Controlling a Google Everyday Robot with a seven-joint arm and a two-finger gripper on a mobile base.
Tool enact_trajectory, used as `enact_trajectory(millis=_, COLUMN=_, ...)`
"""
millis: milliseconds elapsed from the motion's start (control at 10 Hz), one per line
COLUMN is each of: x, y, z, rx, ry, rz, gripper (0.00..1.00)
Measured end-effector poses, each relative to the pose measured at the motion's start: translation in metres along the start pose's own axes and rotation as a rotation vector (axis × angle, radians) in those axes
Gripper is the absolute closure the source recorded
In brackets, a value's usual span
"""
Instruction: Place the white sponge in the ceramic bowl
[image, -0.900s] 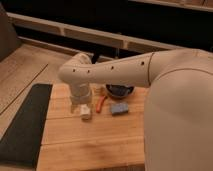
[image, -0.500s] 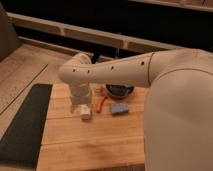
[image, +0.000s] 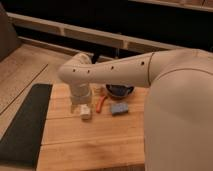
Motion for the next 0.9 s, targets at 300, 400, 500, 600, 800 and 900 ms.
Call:
enact_trajectory(millis=300, x=0.0, y=0.0, z=0.0, rx=0.0, ry=0.0, rz=0.0, gripper=0.35)
enact_trajectory(millis=400, x=0.0, y=0.0, z=0.0, rx=0.0, ry=0.0, rz=0.0, gripper=0.35)
enact_trajectory(millis=500, x=0.0, y=0.0, z=0.0, rx=0.0, ry=0.0, rz=0.0, gripper=0.35)
enact_trajectory(millis=600, x=0.0, y=0.0, z=0.0, rx=0.0, ry=0.0, rz=0.0, gripper=0.35)
enact_trajectory(millis=800, x=-0.003, y=0.0, z=-0.003, rx=0.004, ry=-0.015, rz=-0.014, gripper=0.35)
enact_trajectory(millis=900, x=-0.014, y=0.002, z=-0.01, rx=0.011, ry=-0.049, rz=-0.04, gripper=0.35)
